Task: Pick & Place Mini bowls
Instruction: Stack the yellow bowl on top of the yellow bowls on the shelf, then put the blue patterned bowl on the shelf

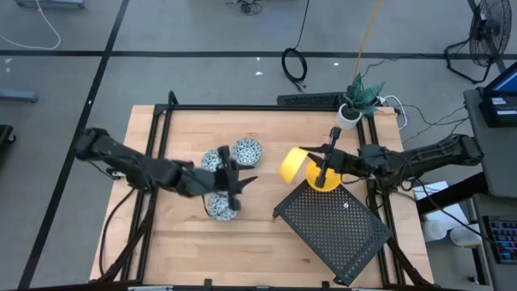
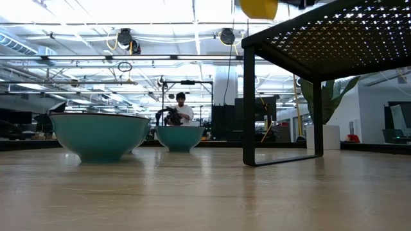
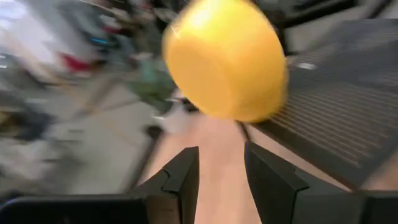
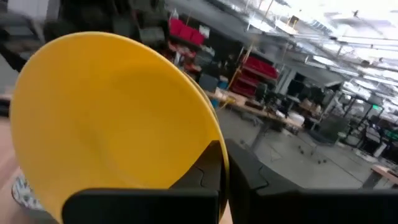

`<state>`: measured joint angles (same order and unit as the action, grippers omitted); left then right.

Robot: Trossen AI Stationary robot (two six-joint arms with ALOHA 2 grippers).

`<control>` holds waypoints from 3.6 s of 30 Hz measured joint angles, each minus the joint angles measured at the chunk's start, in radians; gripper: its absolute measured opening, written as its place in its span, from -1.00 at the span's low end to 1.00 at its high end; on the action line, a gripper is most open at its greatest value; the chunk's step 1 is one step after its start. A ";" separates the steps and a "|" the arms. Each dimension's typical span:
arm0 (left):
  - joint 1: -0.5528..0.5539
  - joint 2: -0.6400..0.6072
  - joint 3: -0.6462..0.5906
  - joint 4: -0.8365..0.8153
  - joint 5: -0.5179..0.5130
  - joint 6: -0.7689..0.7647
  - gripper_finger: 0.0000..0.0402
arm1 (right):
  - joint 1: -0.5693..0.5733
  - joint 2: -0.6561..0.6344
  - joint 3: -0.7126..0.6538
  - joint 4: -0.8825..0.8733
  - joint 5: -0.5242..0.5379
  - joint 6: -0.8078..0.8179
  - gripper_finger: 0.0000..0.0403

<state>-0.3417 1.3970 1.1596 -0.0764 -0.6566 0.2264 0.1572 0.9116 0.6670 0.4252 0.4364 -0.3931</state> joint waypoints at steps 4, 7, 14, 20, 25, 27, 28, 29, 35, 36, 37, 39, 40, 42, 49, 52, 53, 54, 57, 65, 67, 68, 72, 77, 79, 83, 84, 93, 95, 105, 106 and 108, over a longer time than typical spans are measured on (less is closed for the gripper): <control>0.081 -0.081 -0.069 -0.003 0.231 -0.009 -0.34 | 0.005 -0.030 0.088 -0.145 0.007 0.020 -1.00; 0.144 -0.149 -0.159 0.128 0.326 0.042 -0.35 | 0.004 -0.012 0.246 -0.408 0.007 0.083 -1.00; 0.326 -0.299 -0.448 0.482 0.520 0.050 -0.34 | -0.045 0.173 0.709 -1.152 0.006 0.343 -1.00; 0.448 -0.355 -0.570 0.649 0.531 -0.097 -0.34 | -0.114 0.343 0.975 -1.685 -0.118 0.599 -1.00; 0.479 -0.367 -0.577 0.653 0.552 -0.104 -0.34 | -0.159 0.397 1.022 -1.813 -0.203 0.700 -1.00; 0.481 -0.367 -0.577 0.658 0.562 -0.100 -0.34 | -0.177 0.408 1.022 -1.850 -0.231 0.725 -1.00; 0.483 -0.367 -0.577 0.664 0.562 -0.094 -0.34 | -0.183 0.415 1.022 -1.873 -0.241 0.735 -1.00; 0.484 -0.368 -0.577 0.665 0.563 -0.085 -0.34 | -0.189 0.420 1.022 -1.897 -0.251 0.743 -1.00; 0.487 -0.368 -0.577 0.674 0.562 -0.049 -0.34 | -0.196 0.435 1.022 -1.965 -0.254 0.805 -1.00; 0.486 -0.368 -0.577 0.674 0.562 -0.048 -0.34 | -0.194 0.436 1.022 -1.964 -0.255 0.811 -1.00; 0.486 -0.368 -0.577 0.674 0.561 -0.048 -0.35 | -0.189 0.436 1.022 -1.964 -0.255 0.818 -1.00; 0.486 -0.367 -0.577 0.674 0.555 -0.048 -0.34 | -0.182 0.436 1.018 -1.963 -0.253 0.820 -1.00; 0.486 -0.367 -0.577 0.674 0.554 -0.049 -0.34 | -0.181 0.435 1.010 -1.963 -0.253 0.820 -1.00; 0.486 -0.367 -0.577 0.673 0.553 -0.054 -0.34 | -0.181 0.435 0.983 -1.966 -0.251 0.820 -1.00; 0.486 -0.367 -0.577 0.671 0.553 -0.098 -0.35 | -0.181 0.436 0.860 -1.944 -0.310 0.812 -1.00; 0.486 -0.367 -0.577 0.670 0.553 -0.098 -0.35 | -0.181 0.436 0.841 -1.924 -0.343 0.807 -1.00; 0.486 -0.367 -0.577 0.670 0.553 -0.099 -0.35 | -0.181 0.436 0.841 -1.920 -0.349 0.806 -1.00; 0.486 -0.367 -0.577 0.670 0.553 -0.099 -0.34 | -0.181 0.436 0.841 -1.916 -0.357 0.805 -1.00; 0.486 -0.367 -0.577 0.670 0.553 -0.099 -0.34 | -0.181 0.436 0.840 -1.907 -0.363 0.801 -1.00; 0.486 -0.367 -0.577 0.660 0.553 -0.101 -0.34 | -0.181 0.436 0.840 -1.903 -0.441 0.808 -1.00; 0.486 -0.367 -0.577 0.658 0.552 -0.101 -0.35 | -0.181 0.436 0.840 -1.901 -0.438 0.808 -0.99; 0.486 -0.367 -0.577 0.657 0.553 -0.101 -0.35 | -0.182 0.436 0.840 -1.901 -0.438 0.808 -0.97; 0.486 -0.367 -0.577 0.655 0.552 -0.101 -0.34 | -0.182 0.435 0.840 -1.900 -0.438 0.819 -0.91; 0.486 -0.367 -0.577 0.655 0.552 -0.101 -0.34 | -0.182 0.435 0.840 -1.895 -0.438 0.817 -0.77; 0.486 -0.367 -0.577 0.655 0.552 -0.101 -0.35 | -0.182 0.435 0.840 -1.891 -0.438 0.816 -0.69; 0.486 -0.367 -0.577 0.655 0.552 -0.101 -0.34 | -0.182 0.435 0.840 -1.889 -0.438 0.819 -0.51; 0.486 -0.367 -0.577 0.655 0.552 -0.101 -0.34 | -0.182 0.435 0.840 -1.890 -0.438 0.819 -0.47; 0.486 -0.367 -0.577 0.655 0.552 -0.101 -0.35 | -0.182 0.381 0.840 -1.895 -0.439 0.846 -0.27; 0.486 -0.367 -0.577 0.655 0.551 -0.101 -0.34 | -0.182 0.354 0.840 -1.896 -0.439 0.862 -0.27; 0.486 -0.367 -0.577 0.655 0.551 -0.101 -0.35 | -0.121 0.224 0.829 -1.724 -0.401 0.801 -0.26; 0.486 -0.367 -0.577 0.655 0.552 -0.101 -0.34 | -0.105 0.200 0.812 -1.674 -0.378 0.776 -0.26; 0.486 -0.367 -0.577 0.655 0.552 -0.100 -0.35 | -0.076 0.147 0.754 -1.558 -0.338 0.706 -0.26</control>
<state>0.1440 1.0302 0.5827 0.5790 -0.1048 0.1261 0.0807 1.0583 1.4209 -1.1333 0.0989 0.3125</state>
